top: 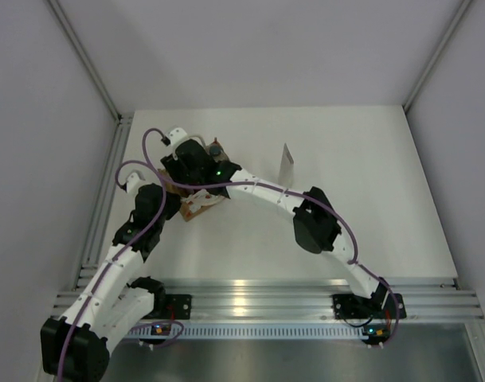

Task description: Take the personal care products out of the canvas bag

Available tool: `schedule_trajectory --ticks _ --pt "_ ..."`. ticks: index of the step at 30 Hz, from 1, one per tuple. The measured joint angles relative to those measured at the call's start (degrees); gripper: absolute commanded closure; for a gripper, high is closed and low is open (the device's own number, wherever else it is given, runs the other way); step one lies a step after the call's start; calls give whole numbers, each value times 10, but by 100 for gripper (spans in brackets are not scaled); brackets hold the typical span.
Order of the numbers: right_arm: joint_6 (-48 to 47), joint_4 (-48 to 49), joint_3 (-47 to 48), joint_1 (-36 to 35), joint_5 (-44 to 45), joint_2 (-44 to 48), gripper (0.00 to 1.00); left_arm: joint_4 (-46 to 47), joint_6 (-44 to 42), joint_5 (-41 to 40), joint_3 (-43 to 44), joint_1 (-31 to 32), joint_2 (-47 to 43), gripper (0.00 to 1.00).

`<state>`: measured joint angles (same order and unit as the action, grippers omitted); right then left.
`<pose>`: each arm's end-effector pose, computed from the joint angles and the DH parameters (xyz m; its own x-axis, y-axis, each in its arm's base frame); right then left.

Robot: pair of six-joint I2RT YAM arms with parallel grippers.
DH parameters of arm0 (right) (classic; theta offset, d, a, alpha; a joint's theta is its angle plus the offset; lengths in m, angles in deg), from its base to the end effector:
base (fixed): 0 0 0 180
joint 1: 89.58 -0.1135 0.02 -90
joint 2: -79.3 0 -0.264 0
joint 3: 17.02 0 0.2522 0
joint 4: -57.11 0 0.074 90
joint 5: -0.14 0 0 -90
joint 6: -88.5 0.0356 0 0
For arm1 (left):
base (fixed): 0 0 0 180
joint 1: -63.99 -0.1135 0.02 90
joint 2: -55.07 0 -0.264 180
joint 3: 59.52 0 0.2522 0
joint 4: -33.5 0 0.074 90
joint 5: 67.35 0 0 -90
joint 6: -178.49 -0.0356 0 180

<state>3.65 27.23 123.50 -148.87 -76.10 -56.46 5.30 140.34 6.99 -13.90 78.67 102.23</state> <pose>0.2926 0.4761 0.2725 -0.2810 -0.3024 -0.9108 -0.7027 0.7112 -0.0193 0.1830 -0.0380 0.2466 -0.3100 -0.7015 -0.6417 -0.3667 0.7109 -0.6001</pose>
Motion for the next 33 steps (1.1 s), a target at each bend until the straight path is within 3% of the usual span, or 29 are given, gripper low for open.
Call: schedule_trajectory --ticks 11,27,33 --pt "2 3 6 -2 5 -9 34 -2 -8 0 2 0 0 100" --pt "16 5 1 -3 12 -12 35 -3 -10 0 3 0 0 100" --pt "26 5 -34 -5 24 -16 40 -7 -10 -1 3 0 0 100"
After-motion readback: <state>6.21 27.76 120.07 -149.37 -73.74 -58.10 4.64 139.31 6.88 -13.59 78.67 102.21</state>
